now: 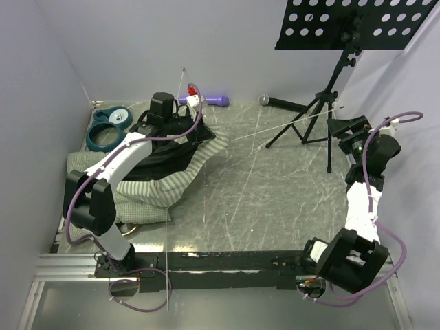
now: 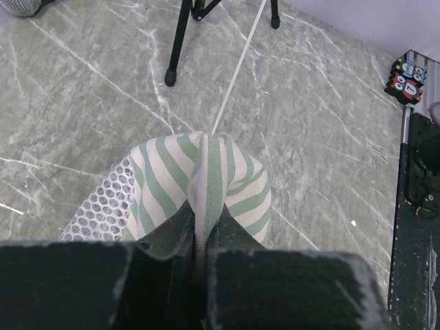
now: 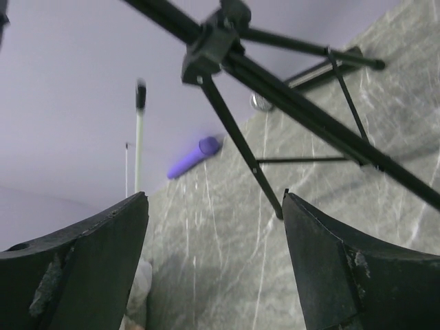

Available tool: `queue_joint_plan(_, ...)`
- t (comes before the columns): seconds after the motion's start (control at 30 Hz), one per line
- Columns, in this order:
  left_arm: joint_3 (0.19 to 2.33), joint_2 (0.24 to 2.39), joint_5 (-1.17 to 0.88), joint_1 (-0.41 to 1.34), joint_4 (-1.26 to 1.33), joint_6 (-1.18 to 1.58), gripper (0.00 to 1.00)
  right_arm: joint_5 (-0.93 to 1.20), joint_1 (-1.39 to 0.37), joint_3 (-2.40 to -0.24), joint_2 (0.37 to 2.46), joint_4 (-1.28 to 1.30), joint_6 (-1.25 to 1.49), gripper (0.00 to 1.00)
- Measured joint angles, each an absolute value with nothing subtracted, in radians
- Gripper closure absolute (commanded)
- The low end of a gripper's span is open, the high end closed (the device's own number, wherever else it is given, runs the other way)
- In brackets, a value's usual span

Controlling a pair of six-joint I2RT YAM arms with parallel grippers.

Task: Set up the pet tent

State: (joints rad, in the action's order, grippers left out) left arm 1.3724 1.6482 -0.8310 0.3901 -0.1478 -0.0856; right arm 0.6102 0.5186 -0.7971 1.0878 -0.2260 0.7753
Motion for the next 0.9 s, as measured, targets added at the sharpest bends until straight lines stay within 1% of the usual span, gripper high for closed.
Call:
queue_joint_plan(0.13, 1.368, 1.645, -0.842, 0.39, -0.149, -0.086, 0.99, 0.589, 0.5, -0.82, 1.12, -0.286, 0.804, 0.16)
queue_joint_plan(0.27, 1.362, 1.644, -0.846, 0.39, -0.154, -0.086, 0.99, 0.583, 0.458, -0.838, 1.129, -0.347, 0.815, 0.18)
queue_joint_plan(0.47, 1.361, 1.629, -0.853, 0.39, -0.155, -0.086, 0.99, 0.554, 0.426, -0.862, 1.176, -0.398, 0.831, 0.29)
queue_joint_plan(0.57, 1.356, 1.616, -0.853, 0.39, -0.155, -0.086, 0.99, 0.525, 0.418, -0.862, 1.194, -0.401, 0.838, 0.38)
queue_joint_plan(0.7, 1.346, 1.605, -0.86, 0.39, -0.154, -0.085, 0.99, 0.496, 0.405, -0.864, 1.201, -0.408, 0.842, 0.45)
queue_joint_plan(0.87, 1.345, 1.604, -0.861, 0.39, -0.155, -0.084, 0.99, 0.478, 0.387, -0.866, 1.214, -0.434, 0.844, 0.7)
queue_joint_plan(0.9, 1.345, 1.604, -0.862, 0.39, -0.155, -0.084, 0.99, 0.474, 0.382, -0.866, 1.217, -0.437, 0.845, 0.77)
